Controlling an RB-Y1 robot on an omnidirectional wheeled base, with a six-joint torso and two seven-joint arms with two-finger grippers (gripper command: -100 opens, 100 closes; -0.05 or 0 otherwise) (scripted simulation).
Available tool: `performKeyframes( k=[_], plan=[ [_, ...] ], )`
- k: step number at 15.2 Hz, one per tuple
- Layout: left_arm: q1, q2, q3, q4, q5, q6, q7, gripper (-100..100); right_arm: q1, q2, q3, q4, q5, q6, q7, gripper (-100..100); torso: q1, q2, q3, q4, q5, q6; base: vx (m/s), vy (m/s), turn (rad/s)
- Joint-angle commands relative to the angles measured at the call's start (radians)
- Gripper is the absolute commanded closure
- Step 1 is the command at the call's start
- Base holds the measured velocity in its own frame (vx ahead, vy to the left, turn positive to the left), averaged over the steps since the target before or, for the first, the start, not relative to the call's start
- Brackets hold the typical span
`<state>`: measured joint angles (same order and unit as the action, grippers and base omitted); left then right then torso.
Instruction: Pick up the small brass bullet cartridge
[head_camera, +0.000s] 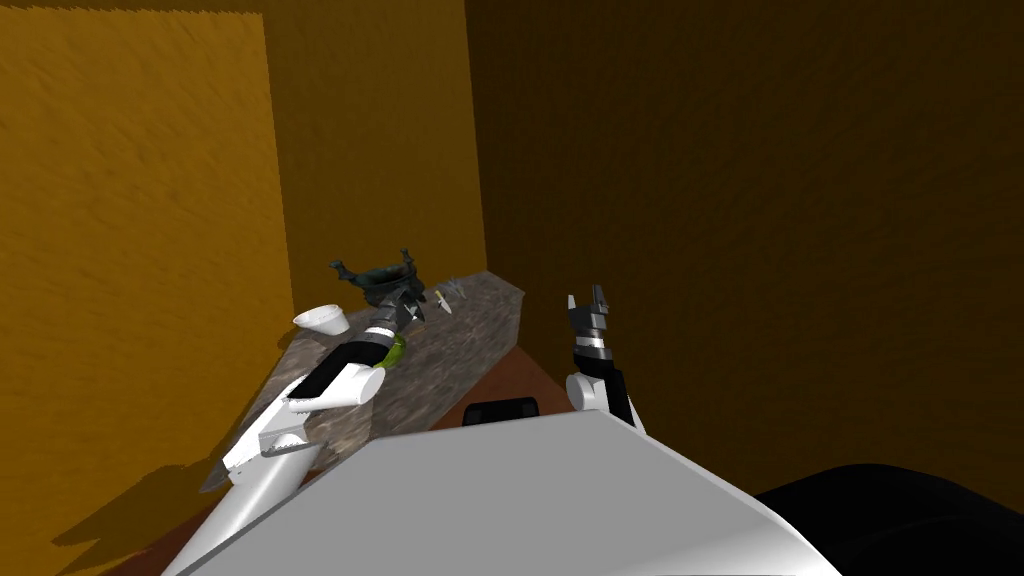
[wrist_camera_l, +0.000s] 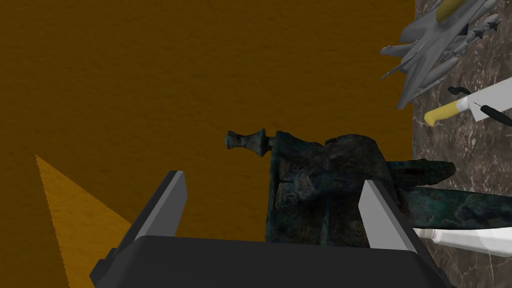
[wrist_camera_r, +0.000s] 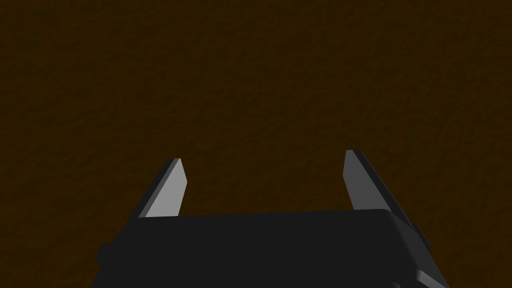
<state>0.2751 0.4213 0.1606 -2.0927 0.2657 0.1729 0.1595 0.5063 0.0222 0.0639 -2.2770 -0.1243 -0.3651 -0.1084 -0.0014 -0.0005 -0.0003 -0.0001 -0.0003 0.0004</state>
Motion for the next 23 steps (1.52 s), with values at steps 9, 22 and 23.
performKeyframes(
  k=[9, 22, 23],
  plan=[
    [-0.051, 0.06, 0.028, 0.056, 0.044, 0.196, 0.059, -100, 0.0, 0.0, 0.0, 0.0, 0.0, 0.0, 0.0, 0, 0.0, 0.0, 0.0, 0.0, 0.0, 0.0, 0.015, -0.02, -0.064],
    [-0.126, 0.163, 0.067, 0.169, 0.125, 0.47, 0.156, -100, 0.0, 0.0, 0.0, 0.0, 0.0, 0.0, 0.0, 0, 0.001, -0.001, -0.001, 0.0, 0.0, -0.001, 0.026, -0.019, -0.053],
    [-0.126, 0.163, 0.067, 0.169, 0.125, 0.487, 0.156, -100, 0.0, 0.0, 0.0, 0.0, 0.0, 0.0, 0.0, 0, 0.001, -0.001, -0.001, 0.0, 0.0, 0.0, 0.036, -0.022, -0.063]
  ],
)
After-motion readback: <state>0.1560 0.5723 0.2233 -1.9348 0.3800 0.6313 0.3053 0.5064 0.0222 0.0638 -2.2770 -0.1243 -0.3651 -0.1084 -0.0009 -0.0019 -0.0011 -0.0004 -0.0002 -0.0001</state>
